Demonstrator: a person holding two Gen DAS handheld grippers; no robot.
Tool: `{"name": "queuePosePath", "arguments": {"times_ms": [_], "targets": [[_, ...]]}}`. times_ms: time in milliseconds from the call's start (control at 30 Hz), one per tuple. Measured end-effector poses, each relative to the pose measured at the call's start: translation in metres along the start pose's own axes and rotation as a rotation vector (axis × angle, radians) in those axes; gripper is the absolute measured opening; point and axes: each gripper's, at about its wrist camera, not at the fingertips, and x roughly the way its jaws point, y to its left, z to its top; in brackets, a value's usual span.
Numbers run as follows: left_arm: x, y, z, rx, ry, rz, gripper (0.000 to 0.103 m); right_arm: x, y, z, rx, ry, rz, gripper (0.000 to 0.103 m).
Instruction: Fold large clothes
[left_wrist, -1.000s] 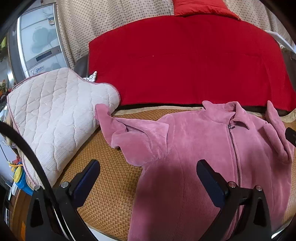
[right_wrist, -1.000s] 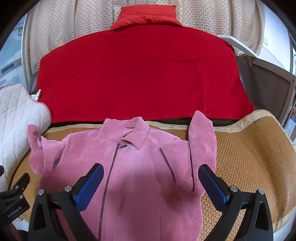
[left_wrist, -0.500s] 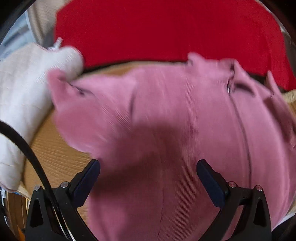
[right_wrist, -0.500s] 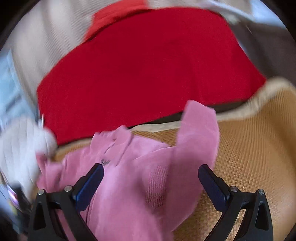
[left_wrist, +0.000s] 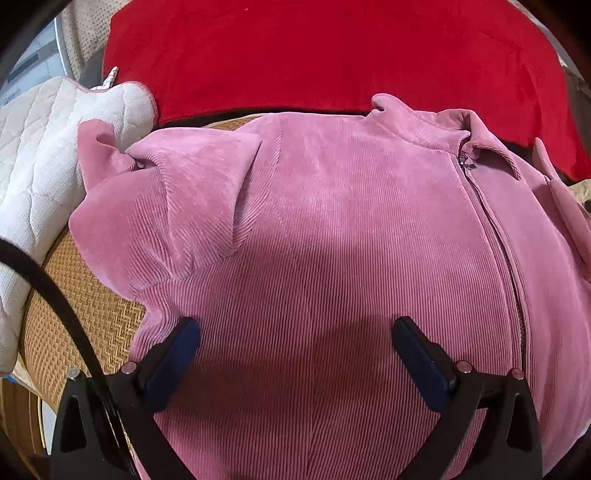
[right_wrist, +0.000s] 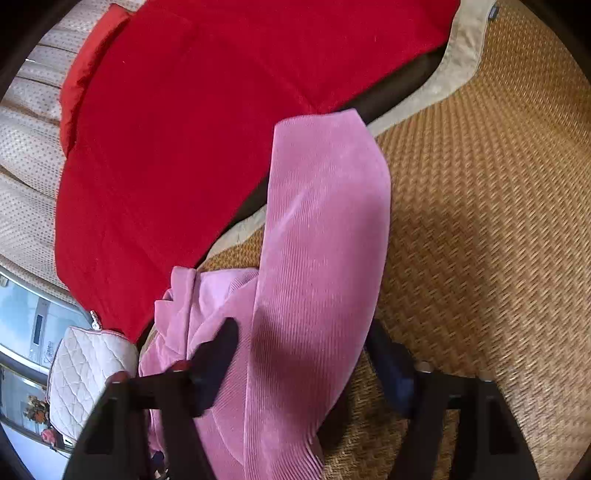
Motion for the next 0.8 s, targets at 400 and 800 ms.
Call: {"name": "queuePosePath", "arguments": {"times_ms": [400,800], "targets": [[-0.069,0.008,0.068,-0.077,-0.040,-0.174,0.103,0.000,0.085,-0.066,-0.356,-0.052,0.133,0.025],[-0.057,-0.178,0.182,0.271,0.003,-0.351,0.103,0.025,0.026,-0.131,0.068,-0.007,0.303,0.027]]}}
